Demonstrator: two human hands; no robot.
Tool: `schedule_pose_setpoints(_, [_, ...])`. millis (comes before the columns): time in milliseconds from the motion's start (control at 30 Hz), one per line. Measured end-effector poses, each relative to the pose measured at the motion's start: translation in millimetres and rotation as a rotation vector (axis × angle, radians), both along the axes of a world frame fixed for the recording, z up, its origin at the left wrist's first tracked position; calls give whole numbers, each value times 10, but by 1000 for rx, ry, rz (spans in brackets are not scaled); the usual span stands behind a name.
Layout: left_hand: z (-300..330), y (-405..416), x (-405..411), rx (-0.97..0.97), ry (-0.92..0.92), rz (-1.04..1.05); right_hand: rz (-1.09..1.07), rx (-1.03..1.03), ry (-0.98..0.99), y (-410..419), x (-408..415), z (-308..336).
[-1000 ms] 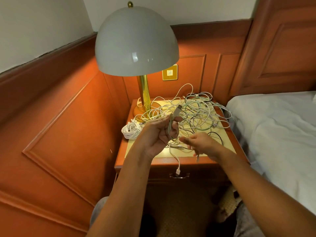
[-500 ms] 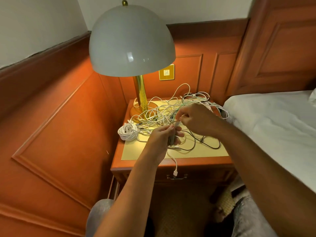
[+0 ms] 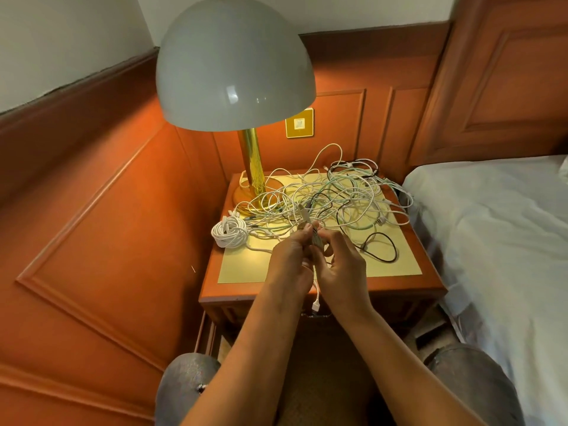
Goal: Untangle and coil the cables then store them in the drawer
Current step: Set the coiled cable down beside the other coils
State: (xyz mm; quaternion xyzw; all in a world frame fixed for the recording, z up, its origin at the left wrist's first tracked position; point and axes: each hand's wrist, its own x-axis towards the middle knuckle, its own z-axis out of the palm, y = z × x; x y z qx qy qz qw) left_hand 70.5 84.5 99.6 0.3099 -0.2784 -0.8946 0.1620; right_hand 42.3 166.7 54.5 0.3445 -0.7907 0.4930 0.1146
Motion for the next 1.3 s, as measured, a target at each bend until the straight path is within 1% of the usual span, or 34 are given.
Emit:
schedule_pose_setpoints(100, [-21,20,10,-50,-31,11,-51,-16,-21,-28,6,-15])
schedule_pose_setpoints(167, [-28,37,8,-154,-65,-1,-90,-70,-68,-42,-9,-6])
schedule_pose_setpoints(233, [-37,37,22,-277,-102,-59,-114,-145,-149,-41,-21,16])
schedule_pose_setpoints(300, [-28,7,48,-355,-97,-132,-139,-185,-221,-30,-31,38])
schedule_pose_setpoints(400, [-17,-28,69,-504,-78,-198,-170,-201,-250,-11,-19,50])
schedule_pose_setpoints(467, [-51,-15,72,-686,-111,-154,-175,-221,-272,-16,-9,63])
schedule_pose_setpoints(567, [-103,22,102,-1022,-163,-41,-161,-256,-316,-31,11,96])
schedule_pose_setpoints(633, [-71,65,148,-1191,-218,24,-146,-292,-359,-41,27,138])
schedule_pose_setpoints(700, [0,112,241,-1288,-245,97,-123,-337,-417,-32,23,193])
schedule_pose_setpoints(800, [158,100,445,-1332,-168,210,-90,-358,-501,59,-78,269])
schedule_pose_setpoints(833, [206,45,491,-1404,-159,225,-61,-348,-526,105,-113,297])
schedule_pose_setpoints(867, [234,-30,510,-1510,-180,208,-26,-333,-544,150,-136,325])
schedule_pose_setpoints(900, [246,-107,498,-1621,-224,143,10,-318,-554,187,-146,350])
schedule_pose_setpoints(933, [238,-184,463,-1697,-262,31,48,-302,-558,216,-145,372])
schedule_pose_setpoints(967, [210,-253,421,-1730,-283,-94,84,-286,-560,235,-133,393])
schedule_pose_setpoints(1033, [175,-327,350,-1710,-261,-310,131,-262,-564,263,-111,423])
schedule_pose_setpoints(1100, [128,-359,310,-1614,-217,-443,136,-248,-572,296,-118,433])
schedule_pose_setpoints(1233, [40,-344,304,-1310,-135,-522,162,-232,-621,376,-166,457])
schedule_pose_setpoints(1300, [41,-301,327,-1197,-83,-534,194,-234,-651,402,-192,457])
